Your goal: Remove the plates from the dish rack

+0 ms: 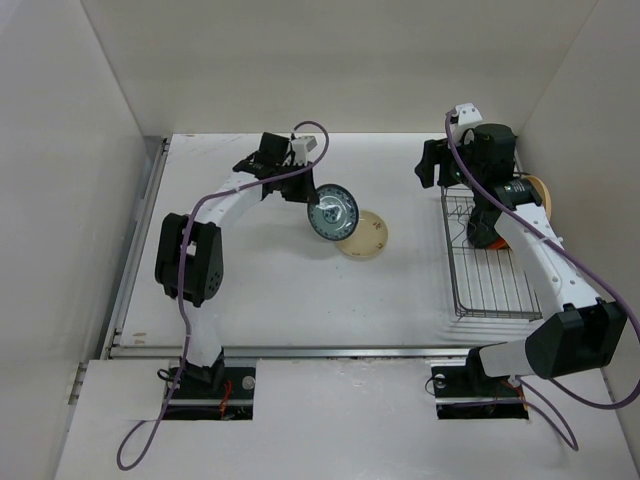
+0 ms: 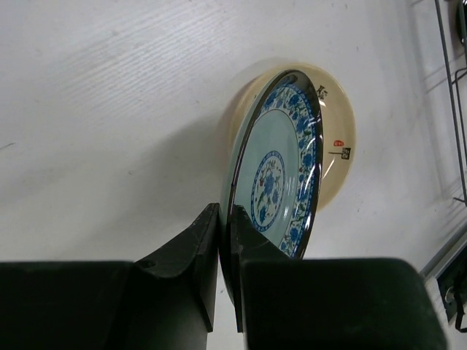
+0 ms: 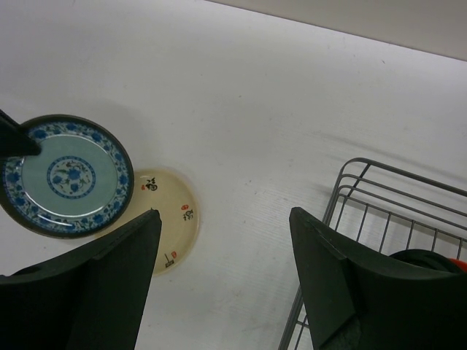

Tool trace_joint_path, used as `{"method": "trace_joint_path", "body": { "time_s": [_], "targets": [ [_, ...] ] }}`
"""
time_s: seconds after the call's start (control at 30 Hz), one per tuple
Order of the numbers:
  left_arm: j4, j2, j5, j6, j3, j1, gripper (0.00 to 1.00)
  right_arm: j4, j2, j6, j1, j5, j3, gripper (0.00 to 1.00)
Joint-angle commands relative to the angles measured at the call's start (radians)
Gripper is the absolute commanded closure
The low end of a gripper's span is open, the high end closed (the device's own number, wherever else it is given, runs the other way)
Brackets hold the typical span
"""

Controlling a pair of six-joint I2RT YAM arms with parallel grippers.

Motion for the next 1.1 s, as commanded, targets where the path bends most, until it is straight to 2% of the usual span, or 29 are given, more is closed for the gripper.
{"method": "trace_joint_path", "body": {
  "time_s": [0.0,0.4,1.07],
  "targets": [
    [0.024,0.022,0.065,0.029,0.032,-0.031,1.0,0.015,-0.023,0.011,-0.007,-0.002,-0.002,0.23],
    [0.012,0.108,0.076,0.029,0.059,-0.083,1.0,0.005,-0.032,0.011,-0.017,-0.011,-0.002,0.23],
    [0.012,0.206,0.047,-0.022,0.119,-0.083,1.0,-0.004,-0.041,0.002,-0.035,-0.049,-0.002,0.23]
  ]
}}
